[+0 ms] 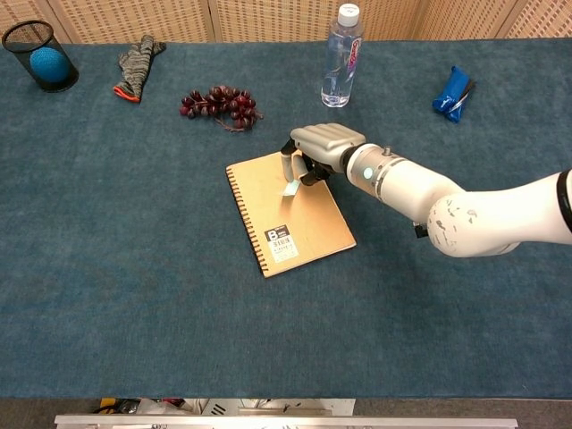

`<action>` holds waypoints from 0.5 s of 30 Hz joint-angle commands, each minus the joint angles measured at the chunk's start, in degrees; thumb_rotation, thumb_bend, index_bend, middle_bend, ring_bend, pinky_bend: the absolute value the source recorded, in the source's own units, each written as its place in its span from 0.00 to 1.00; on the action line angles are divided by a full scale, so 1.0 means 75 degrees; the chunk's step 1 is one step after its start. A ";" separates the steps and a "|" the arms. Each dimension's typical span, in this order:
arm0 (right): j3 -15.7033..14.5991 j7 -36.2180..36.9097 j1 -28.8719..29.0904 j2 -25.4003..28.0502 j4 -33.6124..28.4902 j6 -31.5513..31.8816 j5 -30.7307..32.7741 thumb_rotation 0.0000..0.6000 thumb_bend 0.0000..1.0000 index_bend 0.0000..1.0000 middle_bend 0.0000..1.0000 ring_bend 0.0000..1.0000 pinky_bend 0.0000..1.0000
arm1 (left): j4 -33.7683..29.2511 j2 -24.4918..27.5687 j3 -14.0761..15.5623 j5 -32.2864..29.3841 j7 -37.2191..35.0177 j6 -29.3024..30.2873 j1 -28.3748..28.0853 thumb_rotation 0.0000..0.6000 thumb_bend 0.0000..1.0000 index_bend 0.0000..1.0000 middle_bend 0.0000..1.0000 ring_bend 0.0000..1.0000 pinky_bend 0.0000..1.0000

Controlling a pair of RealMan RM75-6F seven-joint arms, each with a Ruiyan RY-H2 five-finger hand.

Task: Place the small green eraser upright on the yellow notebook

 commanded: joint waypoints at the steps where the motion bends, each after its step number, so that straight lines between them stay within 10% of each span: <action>1: -0.0025 0.0016 -0.0055 0.0119 -0.0163 0.0058 -0.0073 1.00 1.00 0.53 1.00 1.00 1.00 | -0.0005 0.0000 0.0001 0.0016 -0.0004 0.0012 0.0003 1.00 0.31 0.20 0.25 0.20 0.19; 15: -0.0262 -0.0282 -0.0075 0.0168 -0.0272 0.0043 0.0130 1.00 1.00 0.53 1.00 1.00 1.00 | 0.0003 -0.0013 0.0028 0.0035 -0.0007 0.0007 0.0019 1.00 0.31 0.20 0.25 0.20 0.19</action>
